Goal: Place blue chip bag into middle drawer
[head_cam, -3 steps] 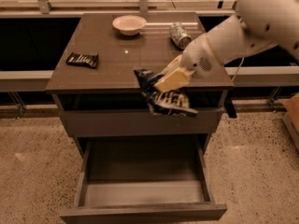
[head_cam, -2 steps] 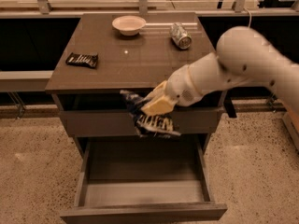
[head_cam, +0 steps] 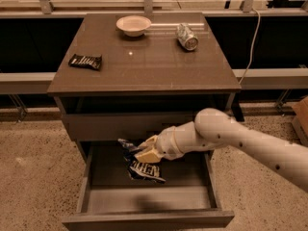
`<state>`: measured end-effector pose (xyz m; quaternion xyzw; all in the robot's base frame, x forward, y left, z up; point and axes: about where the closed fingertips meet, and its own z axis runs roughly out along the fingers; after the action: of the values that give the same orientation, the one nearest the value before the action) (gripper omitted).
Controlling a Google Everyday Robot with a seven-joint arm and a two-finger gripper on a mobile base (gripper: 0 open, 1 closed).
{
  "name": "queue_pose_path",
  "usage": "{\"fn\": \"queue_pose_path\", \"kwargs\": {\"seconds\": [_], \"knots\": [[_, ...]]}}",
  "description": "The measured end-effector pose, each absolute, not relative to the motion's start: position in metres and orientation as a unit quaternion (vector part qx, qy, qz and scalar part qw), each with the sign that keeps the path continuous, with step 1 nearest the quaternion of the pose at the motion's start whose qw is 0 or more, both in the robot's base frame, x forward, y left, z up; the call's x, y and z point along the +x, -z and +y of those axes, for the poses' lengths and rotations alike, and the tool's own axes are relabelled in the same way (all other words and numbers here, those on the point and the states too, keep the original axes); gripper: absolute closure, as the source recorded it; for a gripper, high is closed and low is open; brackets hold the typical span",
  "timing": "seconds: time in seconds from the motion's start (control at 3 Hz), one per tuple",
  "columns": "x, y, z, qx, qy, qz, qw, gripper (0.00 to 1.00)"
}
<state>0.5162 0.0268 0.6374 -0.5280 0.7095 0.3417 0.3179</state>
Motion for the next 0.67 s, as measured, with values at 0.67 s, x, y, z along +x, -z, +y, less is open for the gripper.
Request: {"fn": "queue_pose_path", "kwargs": {"seconds": [0.67], "knots": [[0.576,-0.556,0.022,-0.473,-0.327,0.72,0.389,0.61]]}}
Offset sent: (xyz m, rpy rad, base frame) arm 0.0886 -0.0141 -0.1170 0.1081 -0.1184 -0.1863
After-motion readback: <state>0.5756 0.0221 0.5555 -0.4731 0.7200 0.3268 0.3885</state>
